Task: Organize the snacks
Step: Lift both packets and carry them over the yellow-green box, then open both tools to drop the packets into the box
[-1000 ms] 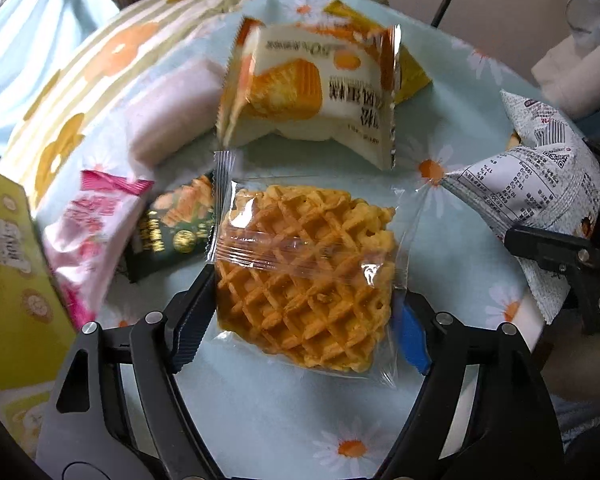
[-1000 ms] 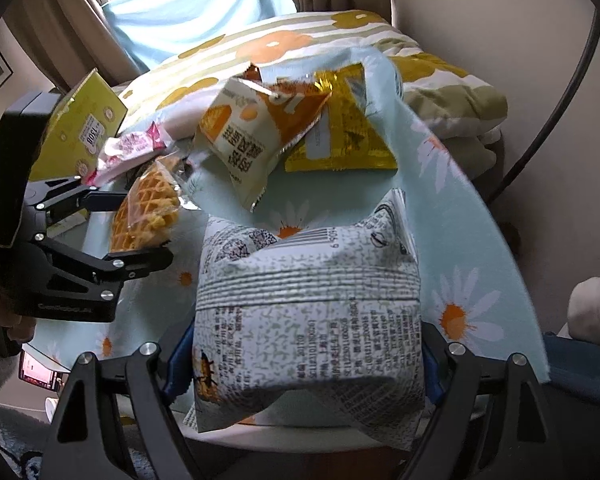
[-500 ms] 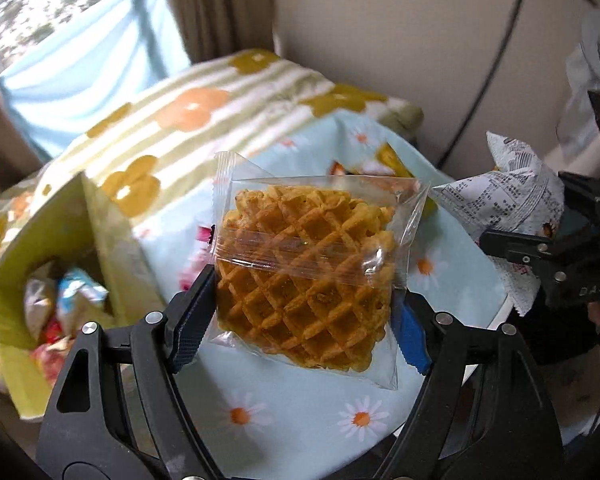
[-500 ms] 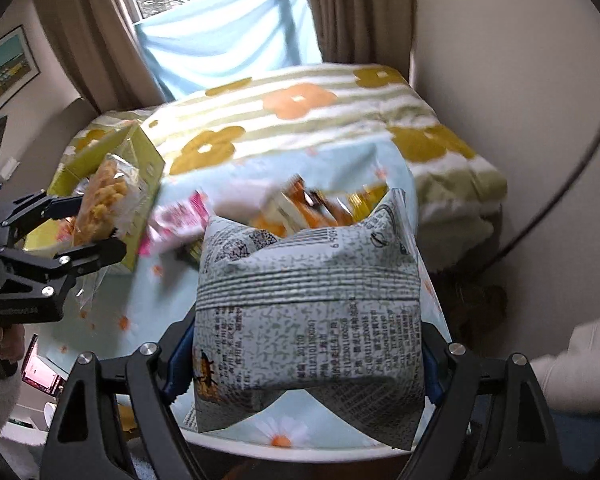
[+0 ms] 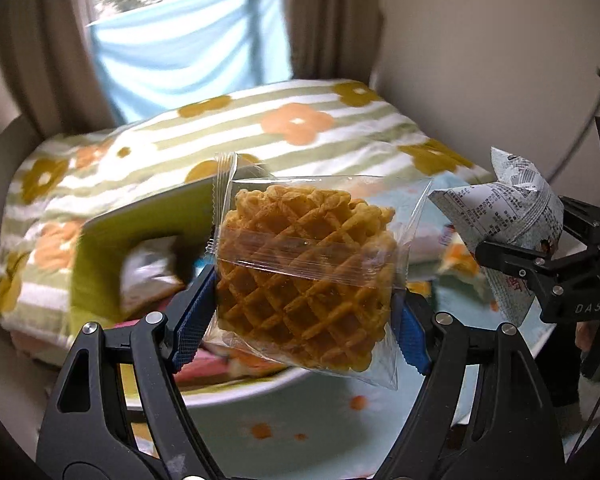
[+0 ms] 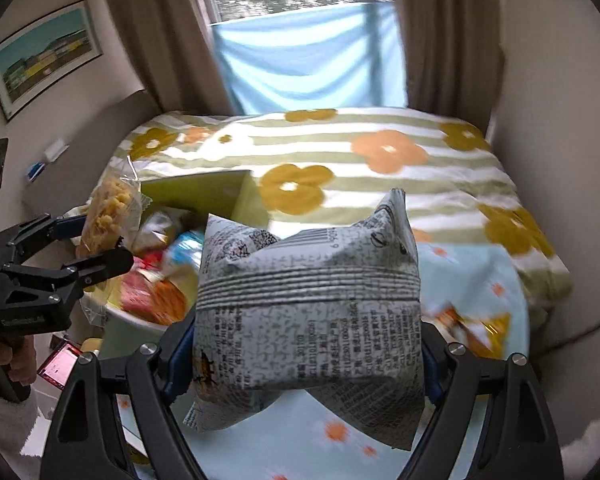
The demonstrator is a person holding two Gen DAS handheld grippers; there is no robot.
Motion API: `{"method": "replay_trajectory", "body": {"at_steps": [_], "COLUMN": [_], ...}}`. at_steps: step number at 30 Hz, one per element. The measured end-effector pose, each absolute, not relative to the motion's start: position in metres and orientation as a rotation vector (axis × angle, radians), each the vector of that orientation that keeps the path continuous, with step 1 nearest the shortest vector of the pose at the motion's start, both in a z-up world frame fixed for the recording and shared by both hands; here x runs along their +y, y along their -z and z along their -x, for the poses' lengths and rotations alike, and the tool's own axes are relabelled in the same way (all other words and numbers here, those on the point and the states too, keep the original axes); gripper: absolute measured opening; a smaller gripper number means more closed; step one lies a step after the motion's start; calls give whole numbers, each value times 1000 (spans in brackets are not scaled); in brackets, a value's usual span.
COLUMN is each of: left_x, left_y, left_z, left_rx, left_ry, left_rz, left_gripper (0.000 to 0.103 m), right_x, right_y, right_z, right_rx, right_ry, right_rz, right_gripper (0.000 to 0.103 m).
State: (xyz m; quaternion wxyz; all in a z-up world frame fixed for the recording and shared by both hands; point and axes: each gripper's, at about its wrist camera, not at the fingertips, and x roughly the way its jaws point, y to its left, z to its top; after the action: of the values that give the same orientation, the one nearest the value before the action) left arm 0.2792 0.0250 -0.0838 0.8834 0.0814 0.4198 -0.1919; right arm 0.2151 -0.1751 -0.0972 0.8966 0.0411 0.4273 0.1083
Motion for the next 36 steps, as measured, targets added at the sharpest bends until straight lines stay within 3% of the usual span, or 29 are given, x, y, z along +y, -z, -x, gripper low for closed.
{"method": "replay_trajectory", "body": {"at_steps": [10,20,22,24,25,36], "left_x": [144,166,162,157,154,153], "left_y": [114,178,185,189,190,197], "left_z": [-342,-367,-365,-363,-361,-356], "left_rx": [939,1060,1056,1051,1044,1043], "left_ry": [300,322,333,349,349,317], "left_rz": [-115,-150,-172,-186,-195,-242], "left_gripper": [77,77,80,100,103,103], "right_x": [-64,-16,-14,-15,-14,-14], "right_y": [105,133,137,141,141,163], "right_z": [-288,-321,-325,-329,-330,-341], "right_rx": [880,968,986,1002,1008,1061], "right_ry": [-327,-311,-305,-297,-296,-295], "right_rz": [-70,-89,-87,-80,-82,-110], "right_gripper": [83,83,83,83,83,85]}}
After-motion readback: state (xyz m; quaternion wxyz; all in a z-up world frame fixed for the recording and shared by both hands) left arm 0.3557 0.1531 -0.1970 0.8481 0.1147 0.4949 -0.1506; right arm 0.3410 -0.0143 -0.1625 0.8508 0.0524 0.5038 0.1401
